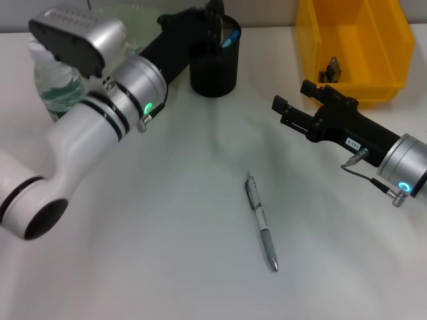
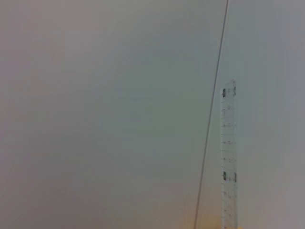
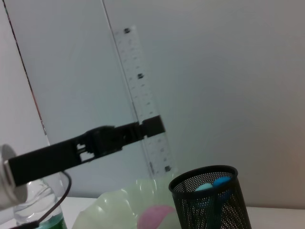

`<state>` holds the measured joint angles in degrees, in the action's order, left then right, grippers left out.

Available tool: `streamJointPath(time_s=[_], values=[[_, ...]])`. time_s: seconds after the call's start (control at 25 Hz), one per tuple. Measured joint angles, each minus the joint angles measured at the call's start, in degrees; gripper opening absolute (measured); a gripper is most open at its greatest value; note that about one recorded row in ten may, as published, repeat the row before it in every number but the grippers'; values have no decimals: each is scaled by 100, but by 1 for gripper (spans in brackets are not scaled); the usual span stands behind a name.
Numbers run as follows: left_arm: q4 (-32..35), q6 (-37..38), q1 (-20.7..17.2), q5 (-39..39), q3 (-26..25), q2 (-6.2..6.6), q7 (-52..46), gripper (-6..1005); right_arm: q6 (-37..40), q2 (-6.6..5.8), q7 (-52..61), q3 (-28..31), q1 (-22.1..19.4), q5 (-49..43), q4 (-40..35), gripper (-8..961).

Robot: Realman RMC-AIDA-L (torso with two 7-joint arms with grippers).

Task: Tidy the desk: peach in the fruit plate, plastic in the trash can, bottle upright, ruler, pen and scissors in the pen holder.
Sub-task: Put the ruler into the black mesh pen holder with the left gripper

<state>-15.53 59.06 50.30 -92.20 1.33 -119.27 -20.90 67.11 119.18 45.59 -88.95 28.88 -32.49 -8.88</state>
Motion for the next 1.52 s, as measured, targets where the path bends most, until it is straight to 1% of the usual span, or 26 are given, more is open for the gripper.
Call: streamJointPath(time_s=[0.16,0.32,0.4,0.48,0.72,1.48,1.52], values=[[13,-330,187,1,-253,0,31,39,-8,0,-24,-21,5,-9,1,783],[38,-852,368,1,-651,0,280,40,4,0,-44,-34,4,-62,-4,783],[9,-1126,427,2,-943,0,577,41,20,0,-45,-34,1,-74,-13,784],[1,-1207,453,1,-1026,0,670,42,28,0,-45,-35,2,-78,-14,784],[24,-1423,551,1,-1066,0,717,45,18,0,-48,-34,17,-87,-25,784],[-3,-1411,560,0,-1114,0,727,54,29,5,-50,-87,51,-92,-37,783],[2,-1393,546,-136,-1129,0,728,55,31,7,-50,-87,51,-92,-38,783]])
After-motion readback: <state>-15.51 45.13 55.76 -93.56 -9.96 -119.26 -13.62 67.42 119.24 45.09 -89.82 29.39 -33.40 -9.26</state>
